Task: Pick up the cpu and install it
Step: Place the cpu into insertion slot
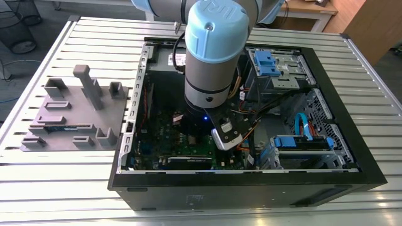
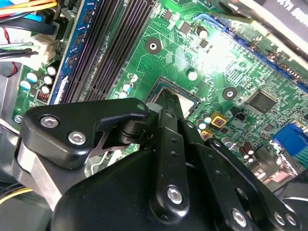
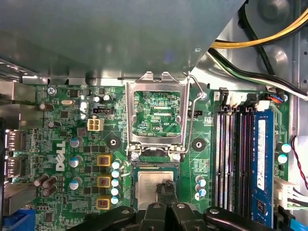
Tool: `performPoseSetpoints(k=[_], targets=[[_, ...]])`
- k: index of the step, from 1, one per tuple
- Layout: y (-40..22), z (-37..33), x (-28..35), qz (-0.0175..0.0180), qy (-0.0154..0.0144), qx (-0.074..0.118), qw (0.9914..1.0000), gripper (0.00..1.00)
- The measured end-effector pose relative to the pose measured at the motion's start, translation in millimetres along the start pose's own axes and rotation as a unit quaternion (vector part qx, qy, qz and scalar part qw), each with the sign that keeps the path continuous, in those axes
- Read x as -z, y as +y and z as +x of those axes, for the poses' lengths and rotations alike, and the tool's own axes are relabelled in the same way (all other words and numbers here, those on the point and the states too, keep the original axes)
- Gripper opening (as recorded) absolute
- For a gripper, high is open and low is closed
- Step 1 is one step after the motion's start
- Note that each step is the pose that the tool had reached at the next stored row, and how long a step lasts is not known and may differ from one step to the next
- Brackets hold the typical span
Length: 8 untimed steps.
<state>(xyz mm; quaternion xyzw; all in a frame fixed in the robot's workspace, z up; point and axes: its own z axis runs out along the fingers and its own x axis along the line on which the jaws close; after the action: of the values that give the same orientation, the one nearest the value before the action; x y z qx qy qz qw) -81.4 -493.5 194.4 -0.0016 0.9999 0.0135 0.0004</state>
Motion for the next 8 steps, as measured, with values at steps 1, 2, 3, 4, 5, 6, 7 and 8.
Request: performPoseSetpoints(k=[1, 2, 3, 4, 5, 6, 7, 8], targets=[[0.0, 0.0, -0.1, 0.0, 0.0, 0.0, 1.0, 0.11], [0.0, 0.0, -0.1, -0.0001, 0.0, 0.0, 1.0, 0.11], [0.0, 0.0, -0.2, -0.0001, -0.0001, 0.0, 1.0, 0.11], [0.0, 0.1, -0.2, -0.0001, -0.0001, 0.0, 1.0, 0.11], [0.2, 0.6, -0.4, -0.0005, -0.0002, 0.0, 1.0, 0.11], [0.1, 1.2, -0.4, -0.0005, -0.0003, 0.0, 1.0, 0.11], [0.1, 1.6, -0.4, -0.0004, -0.0003, 0.0, 1.0, 0.11], [0.1, 1.7, -0.3, -0.0003, -0.0003, 0.0, 1.0, 0.11]])
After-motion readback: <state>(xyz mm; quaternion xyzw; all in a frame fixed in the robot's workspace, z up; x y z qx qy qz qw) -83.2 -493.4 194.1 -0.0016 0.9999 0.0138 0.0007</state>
